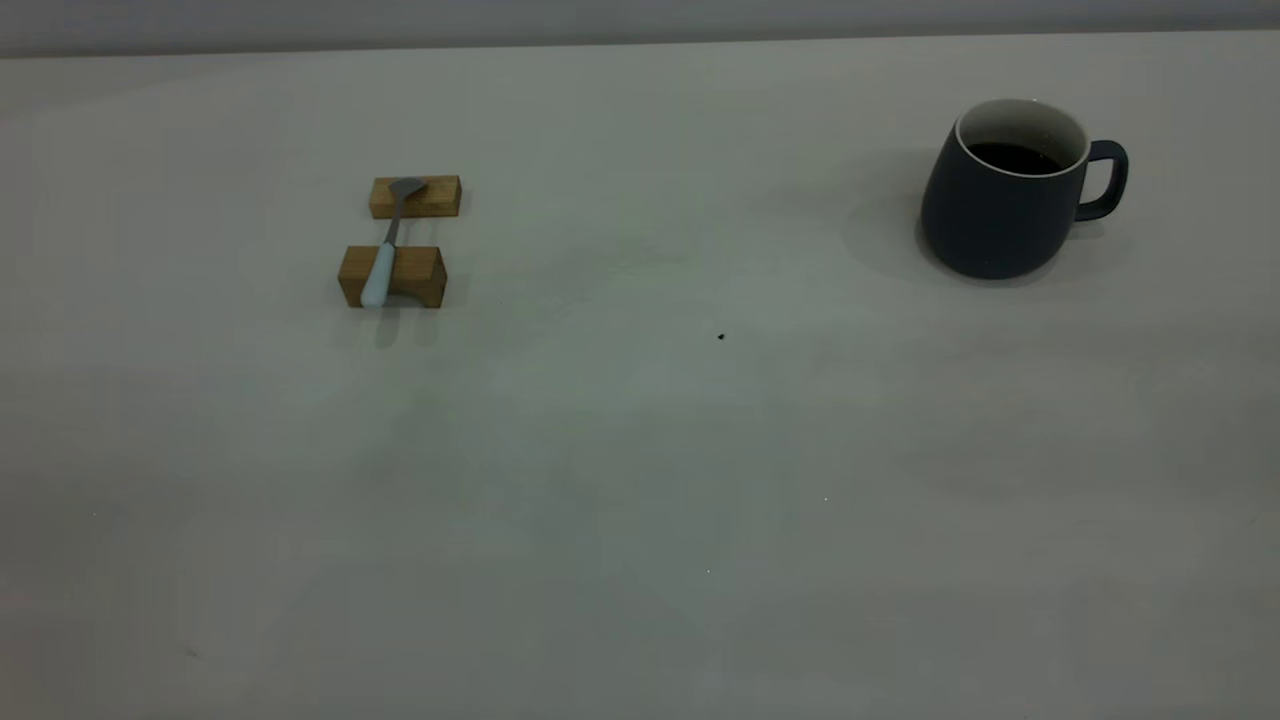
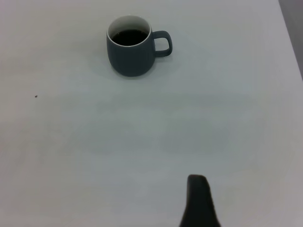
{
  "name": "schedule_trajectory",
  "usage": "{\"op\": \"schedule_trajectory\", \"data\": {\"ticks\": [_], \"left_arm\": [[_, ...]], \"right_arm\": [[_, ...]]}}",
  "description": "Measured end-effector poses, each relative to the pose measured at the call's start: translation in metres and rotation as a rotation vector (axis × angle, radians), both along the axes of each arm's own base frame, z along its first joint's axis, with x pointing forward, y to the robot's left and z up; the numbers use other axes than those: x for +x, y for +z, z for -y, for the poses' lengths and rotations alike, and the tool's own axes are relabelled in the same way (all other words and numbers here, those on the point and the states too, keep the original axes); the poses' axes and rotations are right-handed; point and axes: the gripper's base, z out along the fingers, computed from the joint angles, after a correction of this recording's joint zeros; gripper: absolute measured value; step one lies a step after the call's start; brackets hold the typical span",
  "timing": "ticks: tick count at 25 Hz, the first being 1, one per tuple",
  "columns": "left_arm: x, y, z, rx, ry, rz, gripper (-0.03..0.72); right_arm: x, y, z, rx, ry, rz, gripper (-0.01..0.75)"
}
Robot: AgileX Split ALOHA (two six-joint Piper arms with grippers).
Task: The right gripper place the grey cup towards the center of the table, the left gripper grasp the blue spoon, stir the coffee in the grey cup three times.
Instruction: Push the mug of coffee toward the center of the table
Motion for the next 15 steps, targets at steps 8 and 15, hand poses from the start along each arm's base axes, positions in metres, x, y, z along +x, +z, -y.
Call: {"op": "schedule_trajectory", "data": {"ticks": [8,15], "left_arm": [[0.0,0.0,0.0,0.0,0.0,0.0,0.363],[0.0,0.0,0.0,0.0,0.0,0.0,0.363]], "right_arm": [[0.0,0.0,0.0,0.0,0.0,0.0,0.591],[-0.0006,0.0017,-0.0016,0.018,0.01,0.006,0.591]]}}
